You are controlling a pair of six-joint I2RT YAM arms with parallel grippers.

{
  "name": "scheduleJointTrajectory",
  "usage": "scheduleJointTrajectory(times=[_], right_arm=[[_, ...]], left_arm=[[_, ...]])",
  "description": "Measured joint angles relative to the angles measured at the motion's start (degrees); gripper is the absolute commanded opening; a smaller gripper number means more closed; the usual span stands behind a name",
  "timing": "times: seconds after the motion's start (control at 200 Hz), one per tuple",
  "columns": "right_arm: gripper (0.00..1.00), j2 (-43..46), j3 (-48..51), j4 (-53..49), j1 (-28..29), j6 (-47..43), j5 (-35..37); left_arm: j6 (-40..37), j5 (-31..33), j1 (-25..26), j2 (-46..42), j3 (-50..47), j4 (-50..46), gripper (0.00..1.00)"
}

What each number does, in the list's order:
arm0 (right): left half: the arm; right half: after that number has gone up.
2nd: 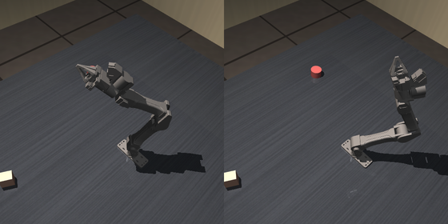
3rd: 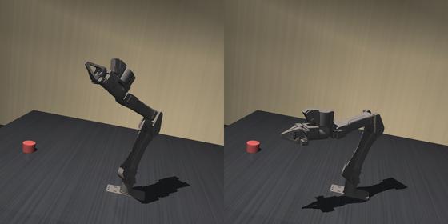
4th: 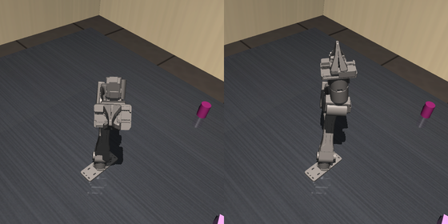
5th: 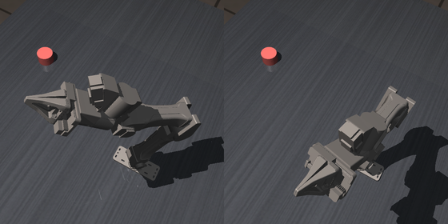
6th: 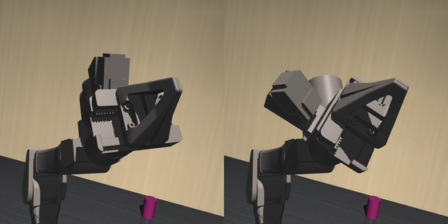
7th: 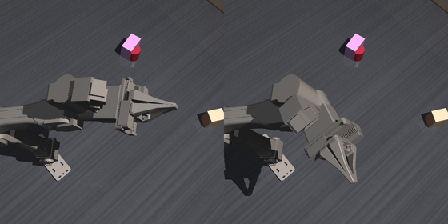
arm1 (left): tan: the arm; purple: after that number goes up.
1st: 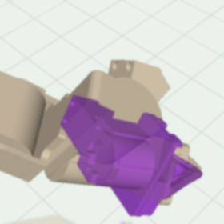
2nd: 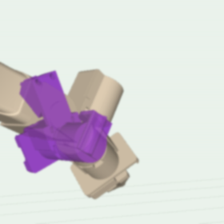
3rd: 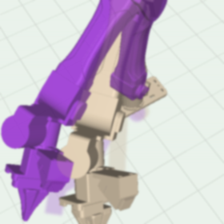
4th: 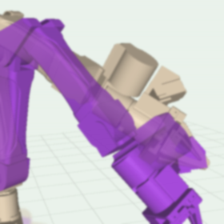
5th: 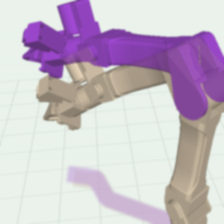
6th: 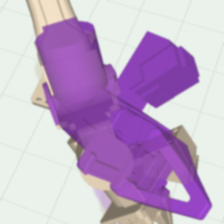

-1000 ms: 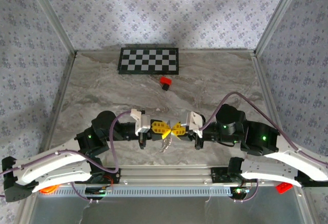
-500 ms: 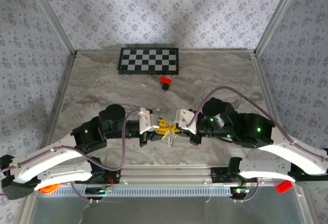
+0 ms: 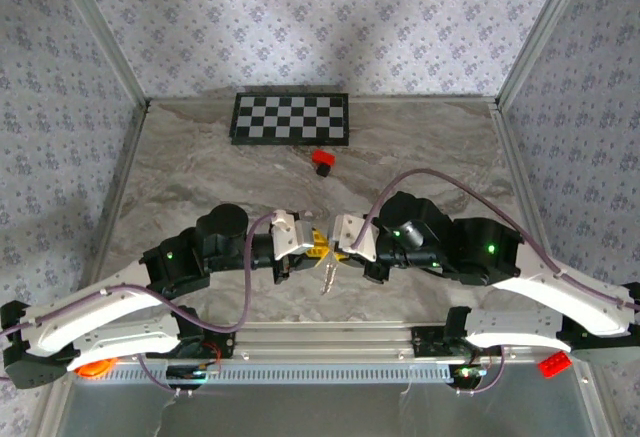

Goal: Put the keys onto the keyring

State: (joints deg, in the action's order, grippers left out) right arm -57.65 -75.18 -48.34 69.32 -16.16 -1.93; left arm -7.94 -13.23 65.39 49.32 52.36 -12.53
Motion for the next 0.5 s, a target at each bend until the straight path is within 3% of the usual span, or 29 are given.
scheduleJointTrajectory(times=[0.135, 0.27, 0.5], right_arm=[[0.0, -0.63, -0.22, -0.02, 0.0, 0.02, 0.0], [0.0, -0.92, -0.22, -0.09, -0.04, 0.04, 0.09], [0.0, -0.9, -0.26, -0.81, -0.07, 0.28, 0.0]], left_arm=[[0.0, 0.26, 0.0, 0.0, -0.02, 0.02, 0.14], [0.09, -0.04, 0.0, -0.02, -0.15, 0.02, 0.0], [0.11, -1.62, 0.0, -0.68, -1.79, 1.66, 0.0]])
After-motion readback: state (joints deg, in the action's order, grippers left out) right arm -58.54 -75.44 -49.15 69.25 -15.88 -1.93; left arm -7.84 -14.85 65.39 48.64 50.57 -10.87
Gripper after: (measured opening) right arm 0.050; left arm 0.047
